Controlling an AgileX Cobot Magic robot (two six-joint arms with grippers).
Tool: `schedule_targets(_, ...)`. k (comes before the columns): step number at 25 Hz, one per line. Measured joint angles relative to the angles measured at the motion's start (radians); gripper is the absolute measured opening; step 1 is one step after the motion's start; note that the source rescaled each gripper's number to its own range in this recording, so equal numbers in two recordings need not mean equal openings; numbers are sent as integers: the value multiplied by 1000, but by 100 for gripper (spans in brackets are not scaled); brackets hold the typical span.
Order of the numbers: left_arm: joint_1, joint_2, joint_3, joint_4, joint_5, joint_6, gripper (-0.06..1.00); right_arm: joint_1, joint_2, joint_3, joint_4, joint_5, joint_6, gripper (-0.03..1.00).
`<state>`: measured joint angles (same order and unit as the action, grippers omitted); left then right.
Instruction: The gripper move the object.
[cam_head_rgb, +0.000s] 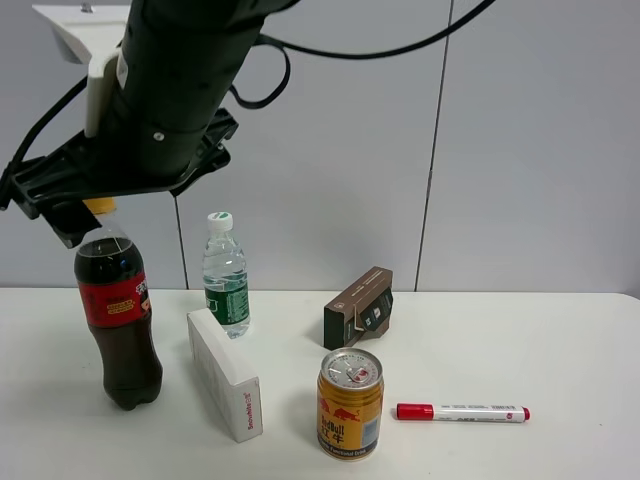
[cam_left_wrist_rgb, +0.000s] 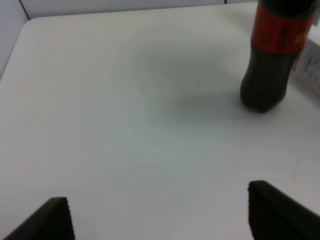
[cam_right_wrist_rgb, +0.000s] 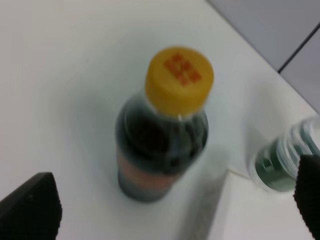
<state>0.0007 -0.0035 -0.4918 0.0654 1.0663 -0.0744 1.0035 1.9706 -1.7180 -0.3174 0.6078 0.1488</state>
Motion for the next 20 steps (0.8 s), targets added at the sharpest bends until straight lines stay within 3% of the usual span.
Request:
schedule_targets(4,0,0,0,0,0,0,100,-26,-91,0,18,118,-85,100)
schedule_targets(12,0,0,0,0,0,0,100,-205,-212,19,10,352,-115,100)
schedule_targets(20,0,0,0,0,0,0,100,-442,-484,368,53,346,-117,100)
